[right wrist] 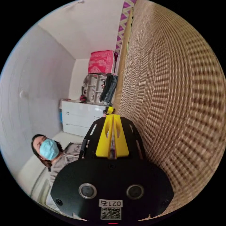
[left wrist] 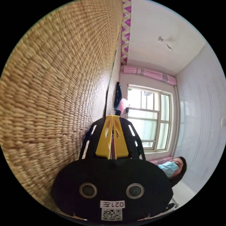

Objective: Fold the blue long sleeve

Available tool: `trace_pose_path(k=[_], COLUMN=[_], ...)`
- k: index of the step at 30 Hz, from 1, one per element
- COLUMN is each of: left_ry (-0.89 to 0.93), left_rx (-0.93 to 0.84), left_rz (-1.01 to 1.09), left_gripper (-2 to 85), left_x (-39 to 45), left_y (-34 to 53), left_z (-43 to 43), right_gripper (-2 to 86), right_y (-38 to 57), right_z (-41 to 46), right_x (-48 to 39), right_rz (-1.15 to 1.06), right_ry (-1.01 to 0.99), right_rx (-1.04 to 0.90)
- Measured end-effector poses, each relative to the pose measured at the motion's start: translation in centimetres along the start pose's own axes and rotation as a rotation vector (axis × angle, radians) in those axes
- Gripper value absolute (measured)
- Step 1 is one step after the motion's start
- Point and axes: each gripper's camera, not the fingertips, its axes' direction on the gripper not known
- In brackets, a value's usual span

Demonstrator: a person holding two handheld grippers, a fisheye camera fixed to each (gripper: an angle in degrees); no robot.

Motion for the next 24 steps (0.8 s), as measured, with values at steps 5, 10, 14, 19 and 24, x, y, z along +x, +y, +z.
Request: trace_pose_path(k=[5, 10, 14, 19, 24], left_ry=[0.025, 0.095, 0.094, 0.094, 0.095], left_rx=[0.006, -0.012, -0.012, -0.012, -0.013], left_rz=[-0.050, -0.231, -0.233, -0.234, -0.234], left_gripper=[-0.9, -1.0, -1.0, -1.0, -1.0], left_x=[-0.6, -2.2, -2.4, -2.7, -2.9], left_y=[-0.8, -2.0, -2.3, -2.4, -2.4], left_z=[-0.8, -1.5, -1.8, -2.0, -2.2], right_gripper=[-0.8, -0.7, -0.7, -0.7, -0.7], right_y=[-0.3, -1.4, -1.7, -1.7, -1.5], right_z=[-1.3, -3.0, -4.0, -4.7, -5.1], right_x=[2.0, 4.6, 5.8, 6.4, 7.1], right_rz=[0.122, 0.350, 0.407, 0.406, 0.407], right_ry=[0.039, -0.061, -0.088, -0.090, -0.092], right_rx=[0.060, 0.048, 0.051, 0.051, 0.051])
